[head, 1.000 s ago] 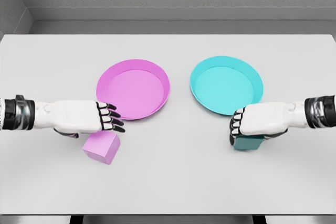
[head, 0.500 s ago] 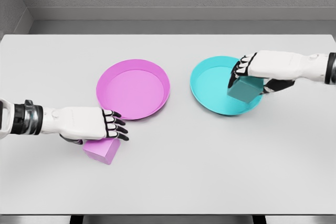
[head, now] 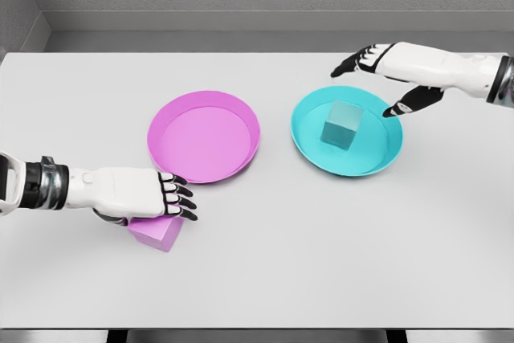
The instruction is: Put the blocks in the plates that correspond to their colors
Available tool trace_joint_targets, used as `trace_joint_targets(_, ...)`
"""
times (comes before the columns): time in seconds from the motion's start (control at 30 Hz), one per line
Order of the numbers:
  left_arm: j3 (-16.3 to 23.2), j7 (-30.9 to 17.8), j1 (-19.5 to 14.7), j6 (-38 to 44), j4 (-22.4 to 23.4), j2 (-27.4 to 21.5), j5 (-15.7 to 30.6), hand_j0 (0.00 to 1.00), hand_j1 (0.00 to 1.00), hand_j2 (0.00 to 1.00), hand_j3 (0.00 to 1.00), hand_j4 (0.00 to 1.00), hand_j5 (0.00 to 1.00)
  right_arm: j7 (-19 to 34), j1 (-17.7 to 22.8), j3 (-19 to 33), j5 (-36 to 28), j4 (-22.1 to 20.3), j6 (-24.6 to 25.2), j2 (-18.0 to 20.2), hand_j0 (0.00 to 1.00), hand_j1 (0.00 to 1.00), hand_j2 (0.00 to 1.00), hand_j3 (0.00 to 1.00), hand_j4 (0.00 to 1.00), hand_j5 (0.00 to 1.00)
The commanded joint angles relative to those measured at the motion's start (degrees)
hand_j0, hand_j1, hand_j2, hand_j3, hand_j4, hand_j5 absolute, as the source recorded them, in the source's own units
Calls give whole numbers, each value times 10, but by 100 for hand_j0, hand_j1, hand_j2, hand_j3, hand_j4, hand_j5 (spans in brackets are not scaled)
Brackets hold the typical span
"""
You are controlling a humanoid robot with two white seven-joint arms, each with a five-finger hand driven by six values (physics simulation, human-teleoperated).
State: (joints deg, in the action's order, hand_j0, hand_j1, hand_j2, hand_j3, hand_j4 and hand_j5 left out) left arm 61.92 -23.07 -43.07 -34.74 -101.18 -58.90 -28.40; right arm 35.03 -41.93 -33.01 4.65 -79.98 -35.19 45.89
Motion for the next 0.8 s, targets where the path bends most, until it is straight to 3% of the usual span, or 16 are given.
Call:
trace_joint_targets(0.0,1,-3,0,-3,0,2,-6,100,100,100,100,100,100,0,1,24,-3,6,2,4,100,100,100,100,100,100)
trace_joint_targets(0.13,1,-3,0,-3,0,7,-6,100,100,100,100,100,100,0,3,73,-4,108,2,12,100,100,100,100,100,100)
trace_joint_targets(0.23,1,-4,0,-3,0,6,-6,100,100,100,100,100,100,0,3,66,-3,101,2,9,100,100,100,100,100,100)
trace_joint_targets(0.4,4,-7,1,-3,0,6,-6,65,65,65,65,65,65,0,4,58,2,101,2,6,100,100,100,100,100,100)
trace_joint_targets(0.47,5,-7,1,-3,0,6,-6,62,62,62,62,62,62,0,4,58,2,101,2,10,100,100,100,100,100,100)
trace_joint_targets(0.57,4,-7,1,-3,0,6,-6,50,50,50,50,50,50,0,4,58,1,101,2,12,100,100,100,100,100,100)
trace_joint_targets(0.77,3,-6,0,-3,1,4,-6,40,40,40,40,40,40,0,7,58,1,101,2,11,100,100,100,100,100,100)
